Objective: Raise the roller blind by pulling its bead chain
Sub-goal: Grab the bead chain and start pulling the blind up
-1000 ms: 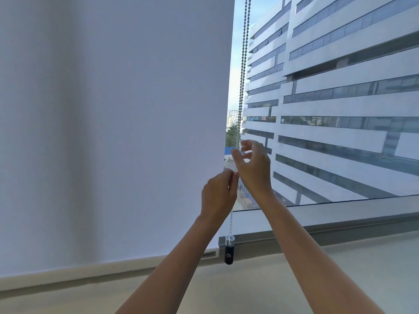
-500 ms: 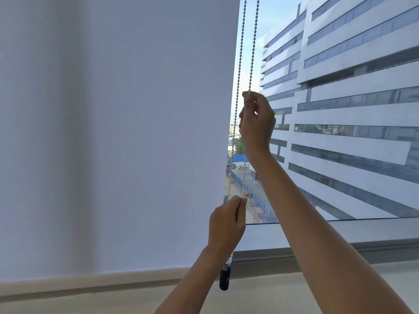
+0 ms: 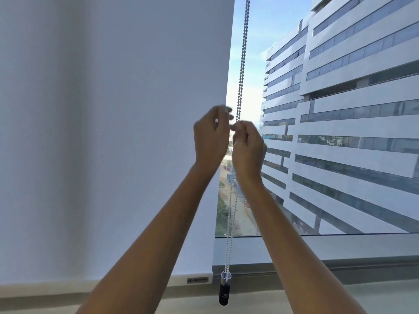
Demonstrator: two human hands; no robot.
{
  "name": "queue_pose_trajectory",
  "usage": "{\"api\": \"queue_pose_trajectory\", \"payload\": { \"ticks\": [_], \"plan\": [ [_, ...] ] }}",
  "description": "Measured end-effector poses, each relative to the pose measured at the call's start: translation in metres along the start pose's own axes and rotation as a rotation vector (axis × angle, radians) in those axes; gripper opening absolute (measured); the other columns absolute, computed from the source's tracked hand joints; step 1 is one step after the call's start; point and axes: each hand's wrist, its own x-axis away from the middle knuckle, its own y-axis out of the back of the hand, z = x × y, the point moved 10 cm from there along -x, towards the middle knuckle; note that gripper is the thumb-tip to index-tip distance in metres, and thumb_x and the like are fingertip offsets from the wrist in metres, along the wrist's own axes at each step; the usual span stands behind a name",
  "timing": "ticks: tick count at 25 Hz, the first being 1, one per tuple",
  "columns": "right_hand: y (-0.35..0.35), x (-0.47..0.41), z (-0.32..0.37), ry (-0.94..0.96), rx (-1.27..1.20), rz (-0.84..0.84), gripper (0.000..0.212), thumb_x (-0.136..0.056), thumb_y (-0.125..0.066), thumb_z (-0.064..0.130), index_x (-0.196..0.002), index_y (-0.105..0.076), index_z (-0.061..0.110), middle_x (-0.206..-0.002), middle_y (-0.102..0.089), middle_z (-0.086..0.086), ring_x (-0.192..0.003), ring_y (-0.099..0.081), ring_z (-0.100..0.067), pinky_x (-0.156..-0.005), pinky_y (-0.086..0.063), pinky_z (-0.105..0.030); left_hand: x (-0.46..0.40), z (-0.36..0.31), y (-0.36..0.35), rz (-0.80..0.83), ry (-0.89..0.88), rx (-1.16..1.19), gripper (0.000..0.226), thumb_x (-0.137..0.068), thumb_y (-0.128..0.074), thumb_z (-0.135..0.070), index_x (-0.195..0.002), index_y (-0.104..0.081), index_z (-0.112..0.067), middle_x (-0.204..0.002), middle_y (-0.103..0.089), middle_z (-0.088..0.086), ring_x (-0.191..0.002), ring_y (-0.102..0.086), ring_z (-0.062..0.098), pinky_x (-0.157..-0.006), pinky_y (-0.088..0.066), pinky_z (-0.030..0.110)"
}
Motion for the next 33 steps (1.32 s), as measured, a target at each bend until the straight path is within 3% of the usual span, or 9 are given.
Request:
{"api": "queue_pose_trajectory", "payload": {
  "ticks": [2, 10, 14, 17, 20, 22, 24, 30, 33],
  "plan": [
    [0.001, 0.019, -0.012, -0.006, 0.014, 0.029, 0.021, -0.096, -0.048, 0.012, -0.086, -0.065, 0.006, -0.063, -0.056, 0.008, -0.052, -0.047, -0.001, -0.052, -0.041, -0.023, -0.028, -0.021, -0.013, 0.024, -0.025, -0.016, 0.031, -0.098, -0.042, -0.022, -0.095, -0.068, -0.006, -0.083, -0.073, 0.01, -0.07, -0.07, 0.02, -0.069, -0.06, 0.045],
    [0.028, 0.106, -0.076, -0.109, 0.008, 0.157, 0.018, -0.094, -0.052, 0.007, -0.082, -0.065, 0.01, -0.059, -0.053, 0.015, -0.049, -0.051, -0.004, -0.047, -0.037, -0.01, -0.072, -0.03, -0.044, 0.137, 0.104, 0.112, 0.025, -0.095, -0.052, -0.021, -0.102, -0.067, -0.003, -0.08, -0.074, 0.01, -0.066, -0.071, 0.018, -0.064, -0.058, 0.03],
    [0.031, 0.147, -0.095, -0.207, -0.058, 0.287, 0.023, -0.094, -0.049, 0.005, -0.078, -0.063, 0.015, -0.056, -0.056, -0.008, -0.047, -0.049, -0.013, -0.046, -0.047, -0.034, -0.071, -0.034, -0.044, 0.115, 0.071, 0.06, 0.019, -0.091, -0.058, -0.019, -0.092, -0.07, -0.005, -0.072, -0.073, 0.01, -0.062, -0.068, 0.019, -0.069, -0.059, 0.036],
    [0.033, 0.157, -0.098, -0.248, -0.062, 0.32, 0.029, -0.094, -0.051, 0.006, -0.077, -0.062, 0.027, -0.059, -0.062, -0.007, -0.051, -0.06, -0.016, -0.051, -0.057, -0.043, -0.064, -0.035, -0.037, 0.047, 0.044, 0.038, 0.016, -0.09, -0.059, -0.015, -0.084, -0.071, -0.006, -0.06, -0.068, 0.004, -0.052, -0.061, 0.011, -0.07, -0.057, 0.035],
    [0.035, 0.154, -0.094, -0.238, -0.053, 0.356, 0.029, -0.092, -0.056, 0.01, -0.077, -0.063, 0.035, -0.064, -0.071, 0.004, -0.063, -0.068, -0.009, -0.06, -0.059, -0.029, -0.058, -0.045, -0.032, 0.008, 0.008, 0.015, 0.016, -0.09, -0.06, -0.016, -0.079, -0.071, -0.01, -0.056, -0.066, 0.0, -0.048, -0.058, 0.007, -0.07, -0.058, 0.034],
    [0.039, 0.14, -0.081, -0.199, -0.05, 0.356, 0.015, -0.089, -0.057, 0.027, -0.08, -0.064, 0.036, -0.069, -0.073, 0.009, -0.065, -0.07, -0.008, -0.059, -0.058, -0.021, -0.056, -0.053, -0.028, -0.014, -0.019, -0.002, 0.017, -0.089, -0.061, -0.017, -0.077, -0.071, -0.01, -0.054, -0.066, -0.001, -0.047, -0.058, 0.006, -0.071, -0.058, 0.034],
    [0.045, 0.11, -0.06, -0.12, -0.025, 0.326, 0.021, -0.088, -0.05, 0.04, -0.085, -0.065, 0.026, -0.073, -0.072, 0.006, -0.062, -0.069, -0.015, -0.055, -0.059, -0.027, -0.05, -0.058, -0.025, -0.028, -0.035, -0.016, 0.017, -0.089, -0.061, -0.017, -0.08, -0.073, -0.008, -0.055, -0.066, -0.002, -0.048, -0.06, 0.006, -0.071, -0.059, 0.034],
    [0.041, -0.035, 0.014, -0.064, -0.129, 0.166, 0.02, -0.095, -0.051, 0.027, -0.098, -0.064, 0.012, -0.083, -0.071, -0.006, -0.075, -0.069, -0.022, -0.067, -0.059, -0.036, 0.016, -0.028, -0.017, -0.001, -0.035, -0.139, 0.019, -0.091, -0.059, -0.02, -0.082, -0.073, -0.011, -0.057, -0.066, -0.004, -0.05, -0.062, 0.003, -0.062, -0.053, 0.016],
    [0.021, -0.084, 0.044, -0.105, -0.199, 0.241, 0.02, -0.093, -0.052, 0.026, -0.094, -0.065, 0.012, -0.078, -0.071, -0.001, -0.07, -0.069, -0.014, -0.064, -0.058, -0.029, 0.059, -0.004, -0.012, 0.014, 0.016, -0.105, 0.017, -0.091, -0.06, -0.018, -0.081, -0.072, -0.013, -0.057, -0.066, -0.002, -0.051, -0.063, 0.007, -0.06, -0.056, 0.025]
  ]
}}
